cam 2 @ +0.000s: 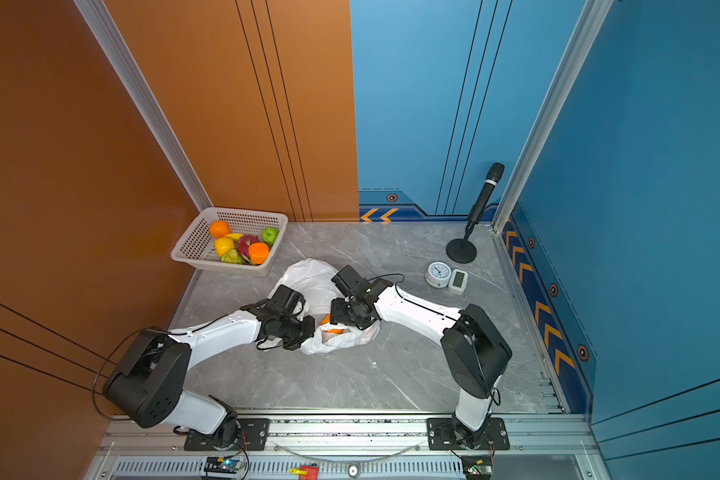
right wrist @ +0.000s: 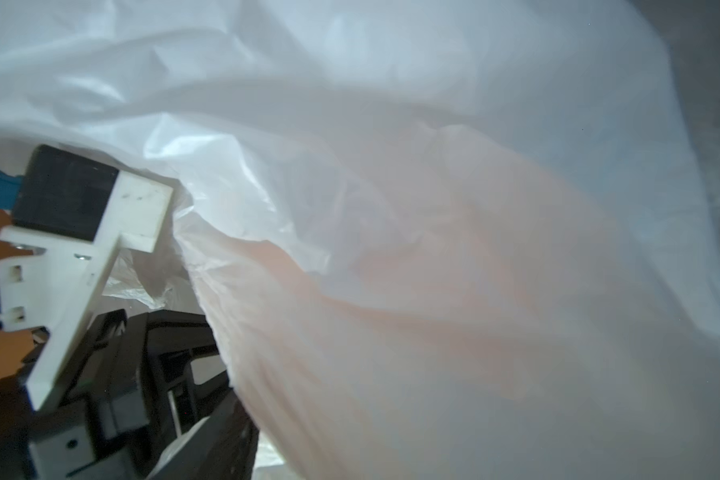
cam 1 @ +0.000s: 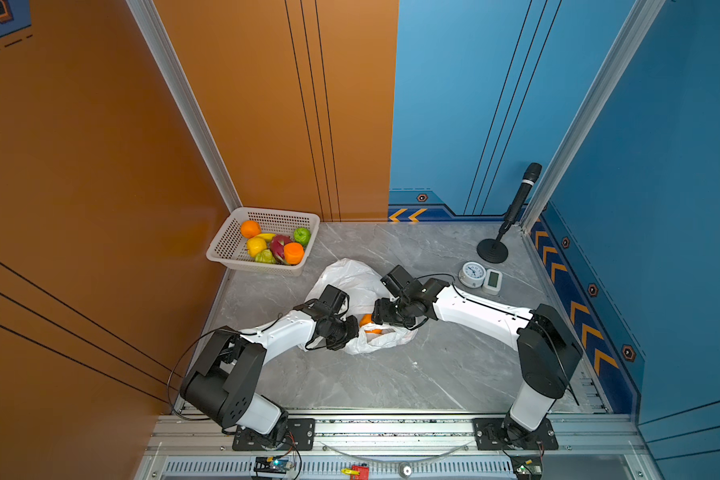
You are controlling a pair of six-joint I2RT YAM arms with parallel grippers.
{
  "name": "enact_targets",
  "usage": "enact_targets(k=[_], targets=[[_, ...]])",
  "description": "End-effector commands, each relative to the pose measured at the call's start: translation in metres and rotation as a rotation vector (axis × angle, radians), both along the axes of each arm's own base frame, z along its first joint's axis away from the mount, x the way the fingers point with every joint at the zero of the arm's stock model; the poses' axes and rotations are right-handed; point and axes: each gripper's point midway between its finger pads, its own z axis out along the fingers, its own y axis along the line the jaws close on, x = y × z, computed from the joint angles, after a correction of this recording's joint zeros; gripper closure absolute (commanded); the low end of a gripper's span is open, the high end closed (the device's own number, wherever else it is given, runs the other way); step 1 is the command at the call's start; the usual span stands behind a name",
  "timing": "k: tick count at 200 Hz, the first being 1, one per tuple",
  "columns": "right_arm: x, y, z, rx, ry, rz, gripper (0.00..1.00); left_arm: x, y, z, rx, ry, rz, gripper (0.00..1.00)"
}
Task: Untie the knot of the plastic bag and take out the fruit
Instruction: 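Grasp an orange in the bag with the right gripper and lift it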
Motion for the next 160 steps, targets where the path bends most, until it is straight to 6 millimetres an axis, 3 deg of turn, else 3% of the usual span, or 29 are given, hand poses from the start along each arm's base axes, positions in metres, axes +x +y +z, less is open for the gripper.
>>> enact_targets(k=[1,36,91,130,160], targets=[[0.004,0.012,-0.001,0.006,-0.013,0.001,0.18,0.002,0.0,0.004,0.025,-0.016,-0.015,0.92],[0.014,0.008,-0.017,-0.044,-0.005,-0.06,0.05,0.003,0.001,0.005,0.023,-0.027,-0.011,0.91],[0.022,0.02,-0.04,-0.054,0.063,-0.102,0.03,-0.001,0.001,0.003,0.022,-0.024,-0.022,0.9],[0.02,0.024,-0.055,-0.039,0.133,-0.143,0.15,-0.005,0.004,-0.001,0.027,-0.012,-0.023,0.9],[0.025,0.025,-0.047,-0.022,0.118,-0.151,0.25,-0.006,0.008,-0.001,0.035,-0.021,-0.013,0.9]])
